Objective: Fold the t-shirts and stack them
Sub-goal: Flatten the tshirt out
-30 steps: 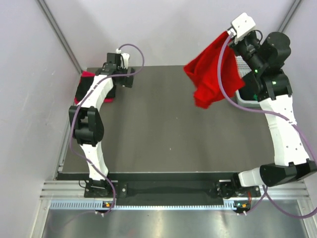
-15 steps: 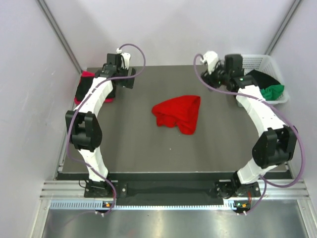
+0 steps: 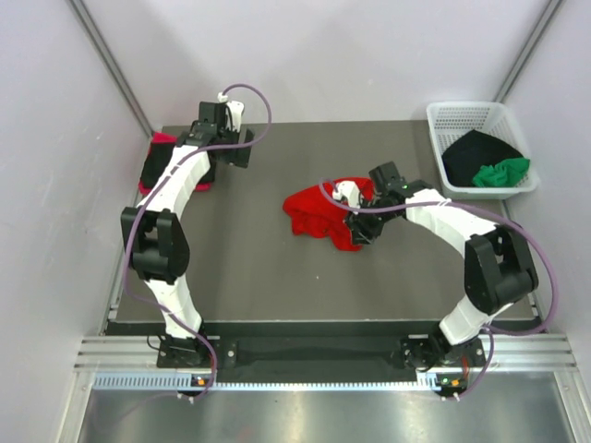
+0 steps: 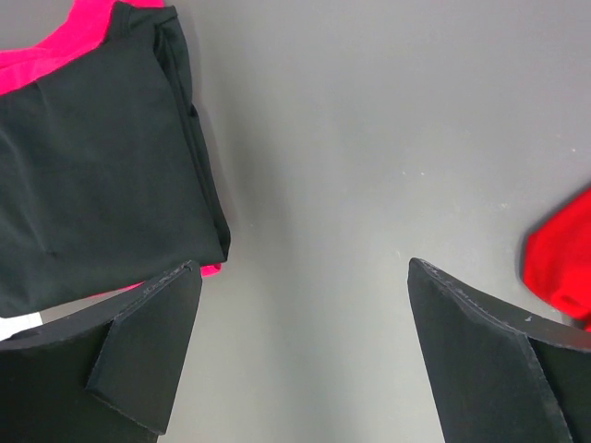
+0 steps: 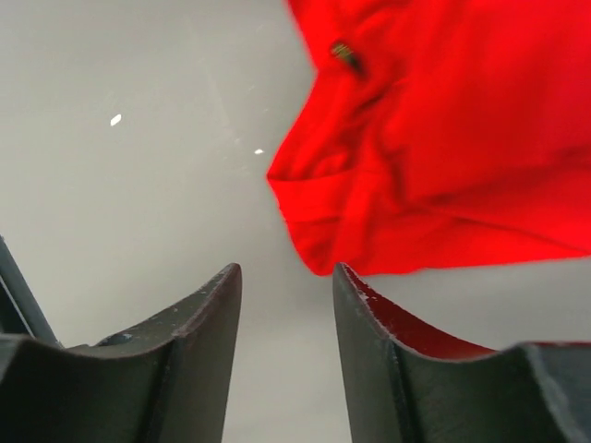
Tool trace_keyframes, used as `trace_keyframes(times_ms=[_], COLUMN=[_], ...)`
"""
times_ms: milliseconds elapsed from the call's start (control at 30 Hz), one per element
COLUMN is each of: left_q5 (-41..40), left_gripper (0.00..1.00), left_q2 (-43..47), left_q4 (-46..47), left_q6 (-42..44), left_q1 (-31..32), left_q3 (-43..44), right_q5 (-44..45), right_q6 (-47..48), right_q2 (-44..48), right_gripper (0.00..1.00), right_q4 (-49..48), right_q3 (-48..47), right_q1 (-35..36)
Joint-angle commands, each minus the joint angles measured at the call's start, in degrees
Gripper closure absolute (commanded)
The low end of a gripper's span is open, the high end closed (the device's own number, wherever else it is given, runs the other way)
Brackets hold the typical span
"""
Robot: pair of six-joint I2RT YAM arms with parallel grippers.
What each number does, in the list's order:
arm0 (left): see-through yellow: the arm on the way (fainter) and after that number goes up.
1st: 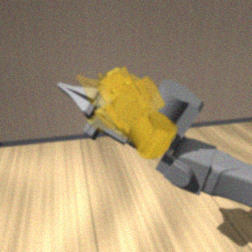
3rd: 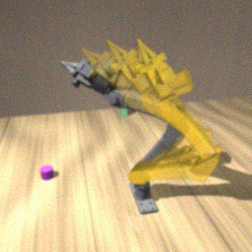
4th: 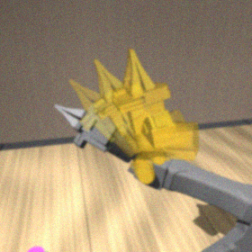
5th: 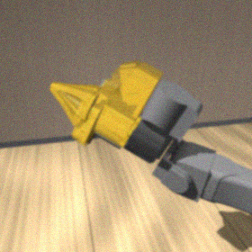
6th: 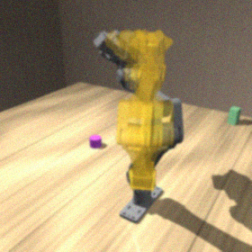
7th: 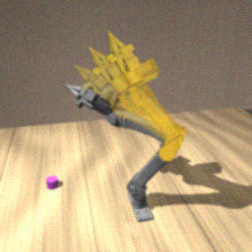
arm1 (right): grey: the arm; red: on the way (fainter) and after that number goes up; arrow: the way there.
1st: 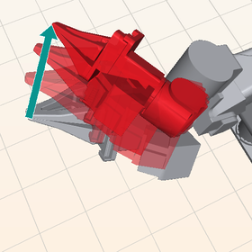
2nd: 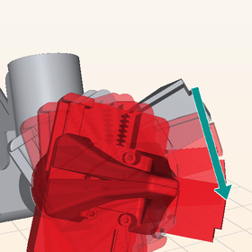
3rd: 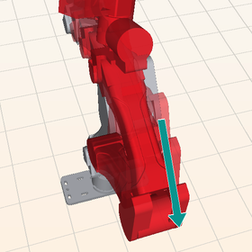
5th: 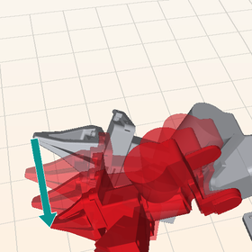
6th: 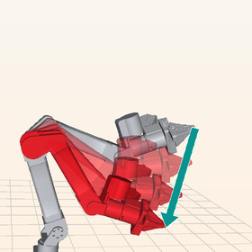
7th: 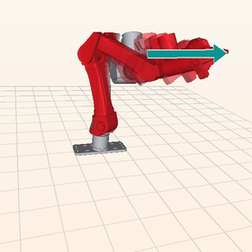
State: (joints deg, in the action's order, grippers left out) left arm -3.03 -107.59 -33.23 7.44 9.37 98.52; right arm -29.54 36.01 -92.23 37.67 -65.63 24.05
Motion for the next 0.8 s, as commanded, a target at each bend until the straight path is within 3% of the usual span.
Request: trace_keyframes(times_ms=[0,633,733,767], left_q5=[1.1,0.0,0.0,0.0], left_gripper=[0.03,0.03,0.03,0.03], left_q2=[4.1,9.0,8.7,8.6], left_q4=[0.5,0.7,0.8,0.7], left_q6=[0.2,1.7,1.8,1.9], left_q1=[-0.1,-0.1,-0.1,-0.1], left_q3=[-1.2,-6.6,-6.1,-5.8], right_q5=[0.5,10.6,12.9,13.6], right_q6=[1.2,-1.9,-2.6,-2.7], right_q2=[-1.4,-10.2,-10.8,-10.0], right_gripper=[0.56,0.66,0.78,0.86], right_q4=[-4.2,-12.9,-13.0,-13.3], right_q3=[1.0,-1.3,-2.0,-2.1], right_q1=[2.4,3.9,3.9,3.9])
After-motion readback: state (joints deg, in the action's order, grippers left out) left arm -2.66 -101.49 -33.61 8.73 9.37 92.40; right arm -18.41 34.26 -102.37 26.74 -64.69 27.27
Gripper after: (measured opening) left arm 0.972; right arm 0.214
